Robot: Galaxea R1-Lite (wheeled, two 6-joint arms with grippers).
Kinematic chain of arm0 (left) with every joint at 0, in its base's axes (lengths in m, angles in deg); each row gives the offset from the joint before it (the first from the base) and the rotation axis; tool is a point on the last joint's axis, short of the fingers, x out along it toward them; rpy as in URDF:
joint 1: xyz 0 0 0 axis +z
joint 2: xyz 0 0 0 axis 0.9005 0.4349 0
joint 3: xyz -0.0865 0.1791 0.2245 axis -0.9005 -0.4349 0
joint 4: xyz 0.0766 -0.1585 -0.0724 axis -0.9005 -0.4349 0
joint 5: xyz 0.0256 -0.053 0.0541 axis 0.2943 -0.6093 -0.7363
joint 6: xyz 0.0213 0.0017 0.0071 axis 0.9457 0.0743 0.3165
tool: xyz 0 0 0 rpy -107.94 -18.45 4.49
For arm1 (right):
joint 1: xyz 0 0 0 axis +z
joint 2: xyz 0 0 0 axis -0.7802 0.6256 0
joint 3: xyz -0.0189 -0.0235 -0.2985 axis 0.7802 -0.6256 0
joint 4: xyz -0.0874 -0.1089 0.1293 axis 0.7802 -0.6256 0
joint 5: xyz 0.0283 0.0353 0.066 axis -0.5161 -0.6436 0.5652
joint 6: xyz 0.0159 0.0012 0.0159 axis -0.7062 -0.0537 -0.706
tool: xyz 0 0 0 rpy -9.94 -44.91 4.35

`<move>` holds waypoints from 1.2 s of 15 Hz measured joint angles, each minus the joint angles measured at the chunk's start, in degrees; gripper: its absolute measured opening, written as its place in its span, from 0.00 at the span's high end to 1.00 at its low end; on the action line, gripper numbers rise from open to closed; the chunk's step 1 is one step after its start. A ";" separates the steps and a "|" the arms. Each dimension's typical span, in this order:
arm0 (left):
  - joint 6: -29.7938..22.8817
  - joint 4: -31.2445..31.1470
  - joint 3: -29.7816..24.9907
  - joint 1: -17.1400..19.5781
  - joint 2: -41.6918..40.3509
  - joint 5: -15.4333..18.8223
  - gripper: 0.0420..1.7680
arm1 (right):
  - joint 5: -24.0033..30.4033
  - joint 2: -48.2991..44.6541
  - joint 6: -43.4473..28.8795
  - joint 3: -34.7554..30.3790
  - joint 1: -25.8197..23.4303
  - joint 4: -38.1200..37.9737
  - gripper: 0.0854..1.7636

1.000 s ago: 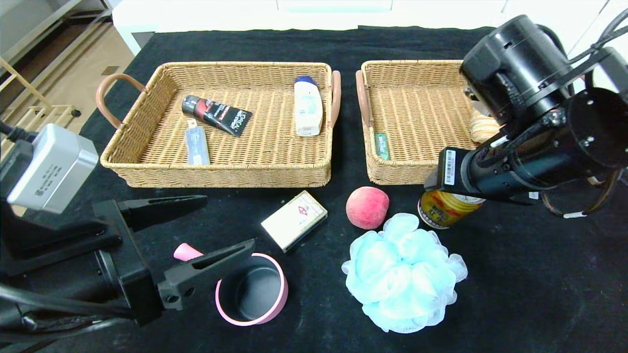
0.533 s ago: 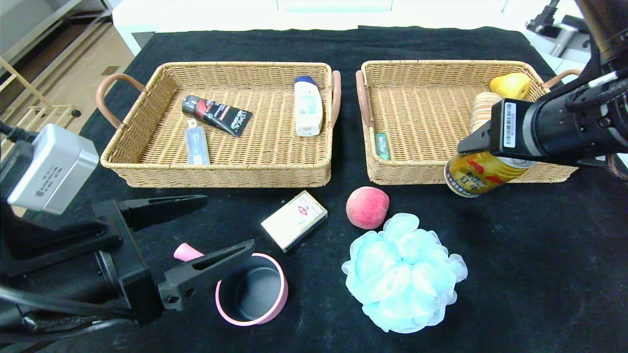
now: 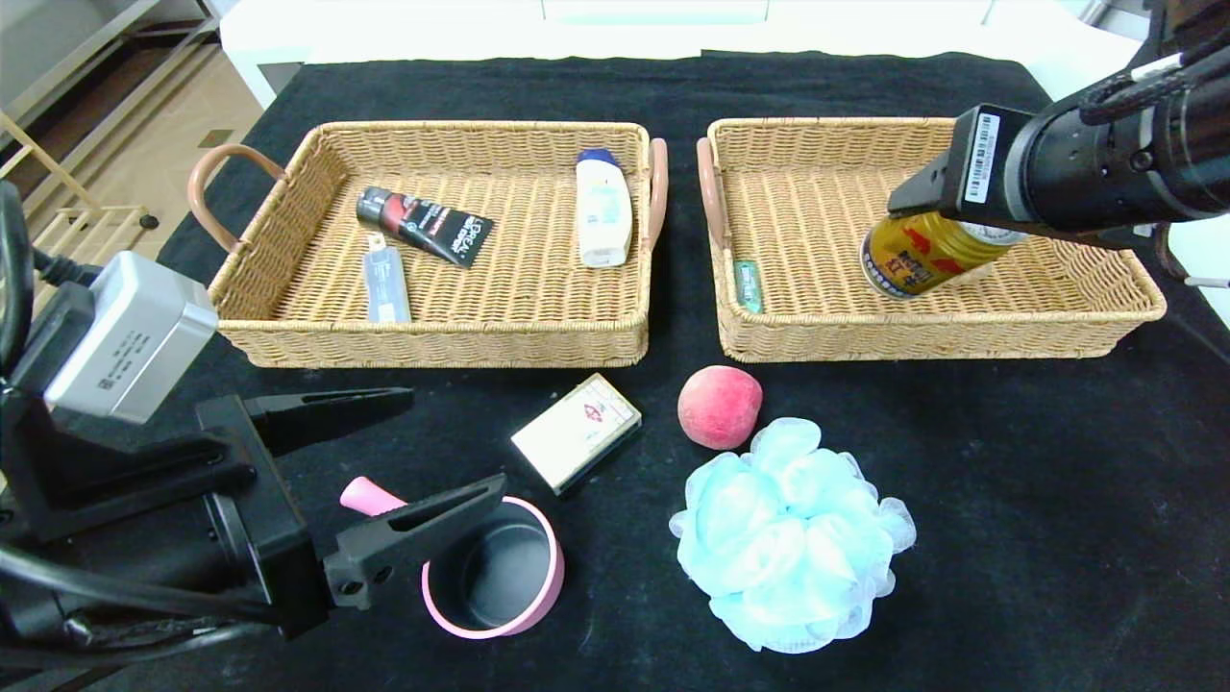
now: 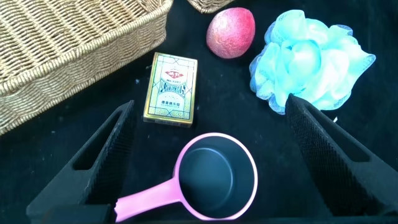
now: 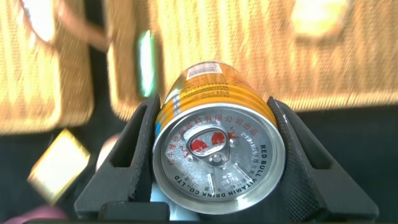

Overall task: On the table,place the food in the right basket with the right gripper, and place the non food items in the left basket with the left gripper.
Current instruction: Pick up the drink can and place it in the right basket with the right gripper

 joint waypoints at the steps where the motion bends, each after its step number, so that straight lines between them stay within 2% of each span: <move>1: 0.00 0.04 0.00 0.00 0.05 0.00 0.03 | -0.12 0.80 0.96 0.05 -0.52 1.88 0.36; 5: 0.00 0.13 0.06 0.06 0.10 0.02 0.03 | -0.20 3.56 3.77 0.05 -1.30 8.66 0.36; 14: -0.02 0.09 0.13 0.20 0.07 0.02 0.03 | -0.37 11.45 9.47 -0.04 -4.91 28.92 0.36; 18: 0.00 0.17 0.15 0.22 -0.01 0.00 0.03 | -0.30 14.40 9.47 -0.04 -6.78 31.71 0.36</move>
